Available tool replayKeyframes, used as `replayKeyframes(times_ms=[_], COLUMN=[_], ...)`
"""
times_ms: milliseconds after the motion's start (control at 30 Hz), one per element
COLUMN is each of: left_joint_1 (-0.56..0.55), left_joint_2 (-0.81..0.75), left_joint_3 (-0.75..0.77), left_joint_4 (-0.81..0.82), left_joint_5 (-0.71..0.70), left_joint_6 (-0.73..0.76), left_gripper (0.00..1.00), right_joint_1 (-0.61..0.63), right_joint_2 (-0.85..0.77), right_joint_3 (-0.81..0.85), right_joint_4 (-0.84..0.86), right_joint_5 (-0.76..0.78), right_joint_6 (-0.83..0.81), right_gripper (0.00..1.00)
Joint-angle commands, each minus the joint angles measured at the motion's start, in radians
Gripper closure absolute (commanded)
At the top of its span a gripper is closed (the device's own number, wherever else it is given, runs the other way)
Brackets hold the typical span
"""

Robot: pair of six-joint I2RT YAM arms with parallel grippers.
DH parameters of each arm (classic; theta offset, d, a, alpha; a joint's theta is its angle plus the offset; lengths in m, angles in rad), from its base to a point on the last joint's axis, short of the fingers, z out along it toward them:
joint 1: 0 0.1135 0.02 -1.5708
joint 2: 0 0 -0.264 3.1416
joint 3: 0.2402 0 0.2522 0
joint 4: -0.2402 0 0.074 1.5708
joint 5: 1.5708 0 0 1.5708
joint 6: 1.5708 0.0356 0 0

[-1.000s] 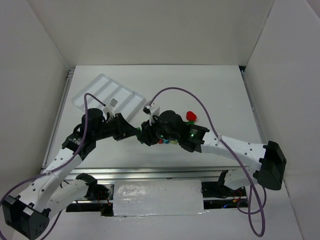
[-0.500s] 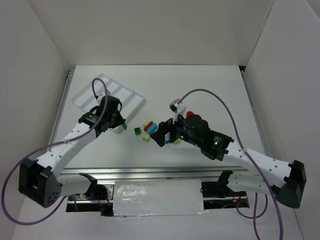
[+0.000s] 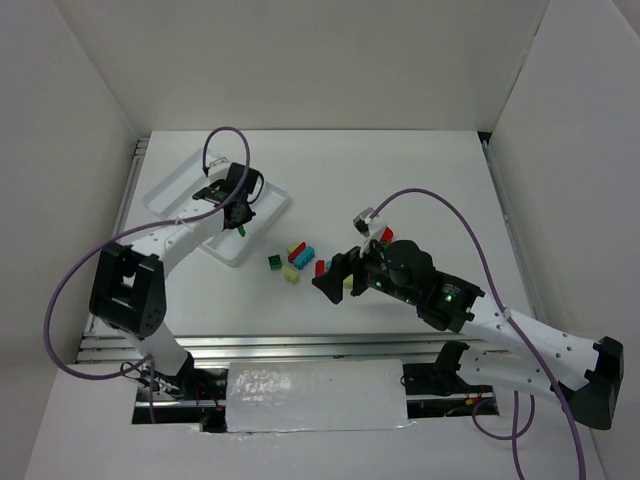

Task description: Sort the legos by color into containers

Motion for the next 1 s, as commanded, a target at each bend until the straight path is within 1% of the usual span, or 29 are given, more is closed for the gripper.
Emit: replayKeyframes(times_ms=[0,100,200,233,267,300,367,400,467,500,567,633,667,733,767,800,833,867,900,933,967], left_joint_1=[0.014,0.017,0.017,0.019,0.017,0.017,0.017,0.019,0.017,0.019,0.017,0.014,0.014,0.014,0.016,0.014,0.014,0.016,0.017,0.019,0.019], left_joint_2=[0.081,0.114,0.131,0.128,0.125,0.119,0.107,0.102,0.089,0.081,0.037,-0.016,-0.078,-0.14,-0.201,-0.232,-0.269,-0.34,-0.377,-0.414,-0.48], left_joint_3=[0.05,0.063,0.075,0.077,0.077,0.073,0.064,0.058,0.043,0.04,0.032,0.021,0.017,0.02,0.029,0.032,0.027,0.023,0.015,0.002,-0.005], left_joint_4=[0.047,0.078,0.075,0.074,0.081,0.08,0.075,0.07,0.073,0.069,0.052,0.023,-0.02,-0.089,-0.127,-0.193,-0.215,-0.23,-0.238,-0.258,-0.268], left_joint_5=[-0.024,-0.008,-0.024,-0.026,-0.015,-0.015,-0.011,-0.011,-0.003,-0.001,0.002,0.002,0.0,-0.024,-0.037,-0.058,-0.06,-0.055,-0.051,-0.037,-0.026], left_joint_6=[0.033,0.053,0.047,0.049,0.053,0.056,0.053,0.049,0.052,0.052,0.046,0.033,0.017,-0.013,-0.042,-0.048,-0.046,-0.034,-0.019,0.007,0.025], left_gripper=[0.97,0.91,0.8,0.69,0.62,0.46,0.33,0.2,0.05,0.01,0.01,0.0,0.01,0.01,0.0,0.0,0.01,0.01,0.01,0.01,0.01], right_joint_1=[-0.001,-0.002,-0.001,-0.004,-0.002,-0.004,-0.004,-0.002,-0.002,0.001,-0.004,-0.001,0.001,0.007,0.01,0.016,0.019,0.022,0.025,0.03,0.034], right_joint_2=[-0.03,-0.03,-0.019,-0.015,-0.013,-0.013,-0.012,-0.004,0.02,0.031,0.059,0.137,0.215,0.308,0.405,0.454,0.5,0.592,0.637,0.675,0.756], right_joint_3=[-0.013,-0.018,-0.02,-0.023,-0.024,-0.03,-0.036,-0.036,-0.026,-0.021,0.0,0.029,0.072,0.13,0.193,0.226,0.296,0.333,0.365,0.432,0.469], right_joint_4=[-0.004,0.001,-0.001,-0.001,0.004,0.007,0.016,0.018,0.013,0.007,-0.004,-0.028,-0.037,-0.076,-0.088,-0.112,-0.126,-0.139,-0.155,-0.159,-0.166], right_joint_5=[0.009,-0.005,-0.01,-0.01,-0.01,-0.007,0.0,0.0,0.003,0.01,0.079,0.125,0.125,0.15,0.188,0.208,0.223,0.245,0.256,0.262,0.273], right_joint_6=[-0.009,-0.021,-0.018,-0.016,-0.013,-0.013,-0.007,-0.007,0.001,0.004,0.042,0.077,0.086,0.131,0.148,0.177,0.188,0.2,0.214,0.215,0.217], right_gripper=[0.0,0.0,0.0,0.0,0.0,0.0,0.0,0.0,0.0,0.0,0.0,0.0,0.0,0.0,0.0,0.0,0.01,0.02,0.03,0.05,0.07])
